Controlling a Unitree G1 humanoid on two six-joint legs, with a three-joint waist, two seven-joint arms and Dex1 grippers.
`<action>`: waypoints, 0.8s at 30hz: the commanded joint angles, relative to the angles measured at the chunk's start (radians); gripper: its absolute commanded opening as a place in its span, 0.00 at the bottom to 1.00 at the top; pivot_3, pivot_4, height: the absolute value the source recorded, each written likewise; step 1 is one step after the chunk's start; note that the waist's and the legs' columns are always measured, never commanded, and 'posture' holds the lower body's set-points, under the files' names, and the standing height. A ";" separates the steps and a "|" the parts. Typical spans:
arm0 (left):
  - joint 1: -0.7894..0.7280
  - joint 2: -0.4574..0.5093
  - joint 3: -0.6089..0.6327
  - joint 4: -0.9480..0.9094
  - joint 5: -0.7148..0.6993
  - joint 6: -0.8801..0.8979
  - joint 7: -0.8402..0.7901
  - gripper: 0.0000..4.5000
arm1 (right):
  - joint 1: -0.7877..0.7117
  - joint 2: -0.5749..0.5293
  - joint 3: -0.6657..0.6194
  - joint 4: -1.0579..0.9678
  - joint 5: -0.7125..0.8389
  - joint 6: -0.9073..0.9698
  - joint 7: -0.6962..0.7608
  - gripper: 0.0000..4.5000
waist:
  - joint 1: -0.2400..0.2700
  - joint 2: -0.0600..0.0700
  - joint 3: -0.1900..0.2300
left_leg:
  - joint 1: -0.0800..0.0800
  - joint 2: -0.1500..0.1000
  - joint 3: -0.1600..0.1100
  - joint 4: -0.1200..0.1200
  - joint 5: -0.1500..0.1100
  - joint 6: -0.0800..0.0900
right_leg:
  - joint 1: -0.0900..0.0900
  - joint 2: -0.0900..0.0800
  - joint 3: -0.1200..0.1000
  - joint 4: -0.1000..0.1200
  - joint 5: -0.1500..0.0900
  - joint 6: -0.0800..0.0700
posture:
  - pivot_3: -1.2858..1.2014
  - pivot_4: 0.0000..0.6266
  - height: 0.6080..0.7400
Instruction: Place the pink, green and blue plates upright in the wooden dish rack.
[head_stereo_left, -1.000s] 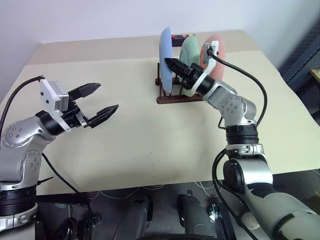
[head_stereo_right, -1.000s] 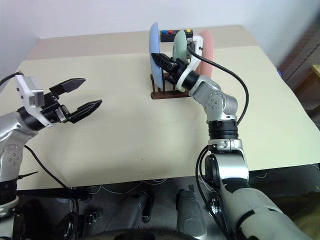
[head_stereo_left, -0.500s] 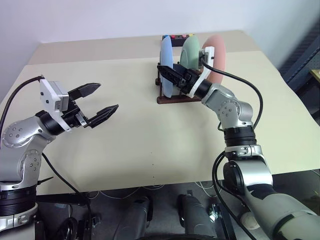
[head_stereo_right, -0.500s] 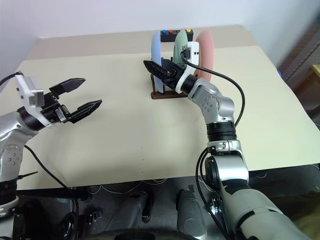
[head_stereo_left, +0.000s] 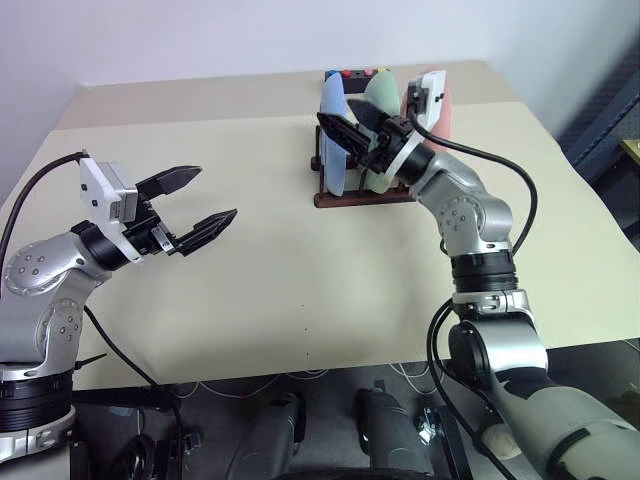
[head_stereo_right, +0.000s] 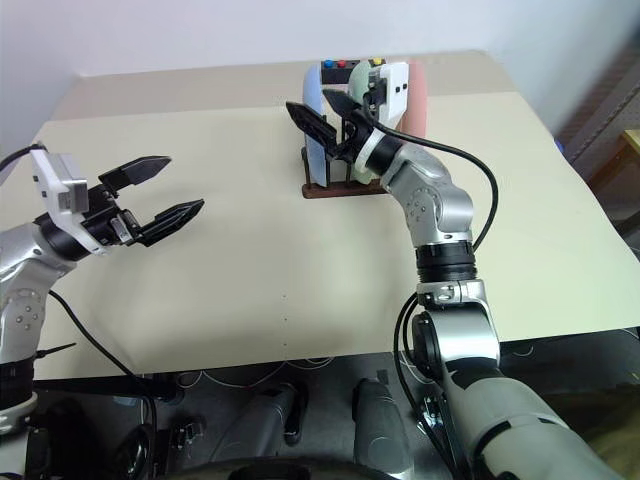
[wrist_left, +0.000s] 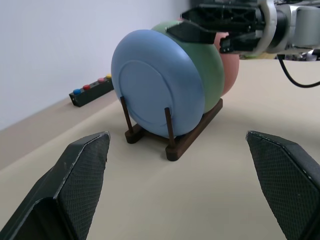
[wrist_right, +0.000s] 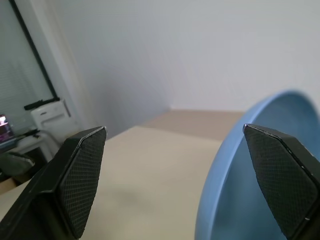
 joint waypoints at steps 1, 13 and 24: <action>-0.024 0.008 0.002 -0.014 0.002 -0.018 -0.002 1.00 | -0.026 -0.002 -0.050 -0.062 0.010 -0.084 -0.025 0.99 | 0.000 0.000 0.000 | 0.000 0.000 0.000 0.000 0.000 0.000 | 0.000 0.000 0.000 0.000 0.000 0.000 | 0.52 0.24 1.00; -0.052 0.026 -0.010 0.033 0.016 -0.030 -0.036 1.00 | 0.147 -0.210 -0.097 -0.329 0.292 0.109 0.279 0.99 | 0.008 0.000 0.000 | 0.000 0.000 0.000 0.000 0.000 0.001 | 0.001 0.000 0.000 -0.001 0.000 0.000 | 0.52 0.24 1.00; 0.114 0.055 0.002 0.072 0.041 -0.069 -0.145 1.00 | 0.379 -0.567 -0.025 -0.380 0.168 0.013 0.651 0.99 | 0.002 0.000 0.000 | 0.003 0.003 0.006 -0.001 -0.001 0.001 | 0.002 -0.001 0.005 -0.002 0.000 0.000 | 0.52 0.24 1.00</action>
